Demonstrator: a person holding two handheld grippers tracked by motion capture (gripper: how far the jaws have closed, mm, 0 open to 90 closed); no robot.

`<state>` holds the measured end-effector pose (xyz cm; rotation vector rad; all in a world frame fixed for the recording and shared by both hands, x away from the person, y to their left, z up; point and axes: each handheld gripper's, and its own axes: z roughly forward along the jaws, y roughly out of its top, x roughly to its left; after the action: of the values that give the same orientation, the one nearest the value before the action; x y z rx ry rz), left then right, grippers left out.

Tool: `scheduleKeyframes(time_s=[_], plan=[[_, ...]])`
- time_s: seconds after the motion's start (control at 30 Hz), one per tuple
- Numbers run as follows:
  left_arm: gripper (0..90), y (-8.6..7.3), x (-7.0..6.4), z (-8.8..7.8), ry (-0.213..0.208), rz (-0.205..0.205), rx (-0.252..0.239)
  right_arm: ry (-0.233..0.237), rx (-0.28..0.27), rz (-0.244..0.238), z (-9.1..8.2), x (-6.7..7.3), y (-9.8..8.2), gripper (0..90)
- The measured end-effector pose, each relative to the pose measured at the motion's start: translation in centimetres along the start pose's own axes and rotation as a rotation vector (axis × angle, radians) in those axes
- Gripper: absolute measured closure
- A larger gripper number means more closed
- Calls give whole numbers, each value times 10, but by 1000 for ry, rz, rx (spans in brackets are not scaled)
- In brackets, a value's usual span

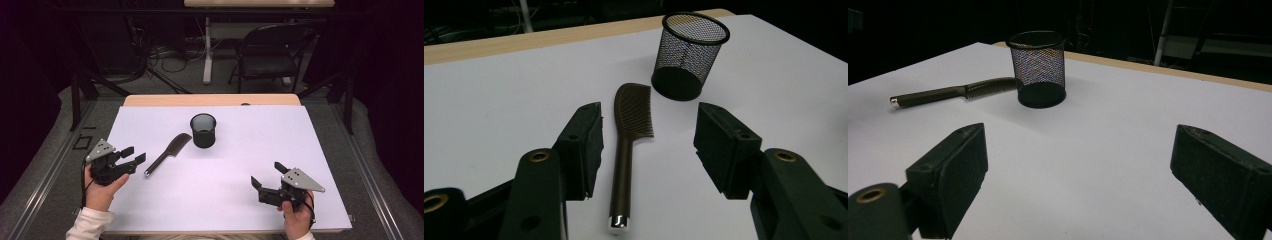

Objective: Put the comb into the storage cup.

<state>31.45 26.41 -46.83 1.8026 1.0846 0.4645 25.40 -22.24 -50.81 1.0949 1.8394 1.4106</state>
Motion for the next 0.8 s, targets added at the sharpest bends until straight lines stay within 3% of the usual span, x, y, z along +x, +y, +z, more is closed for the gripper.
scheduleKeyframes(time_s=[0.17,0.2,0.33,0.63,0.8], plan=[[468,8,1,3,0,-5,3,-2,5,-2,0,0,0,82],[474,11,2,5,2,-30,11,-1,5,-1,0,0,0,83],[478,15,3,10,4,-47,17,2,10,0,0,-1,0,86],[478,21,7,33,34,-37,50,1,9,12,1,-2,-1,94],[496,20,6,44,62,-1,83,0,11,11,1,-3,-1,99]])
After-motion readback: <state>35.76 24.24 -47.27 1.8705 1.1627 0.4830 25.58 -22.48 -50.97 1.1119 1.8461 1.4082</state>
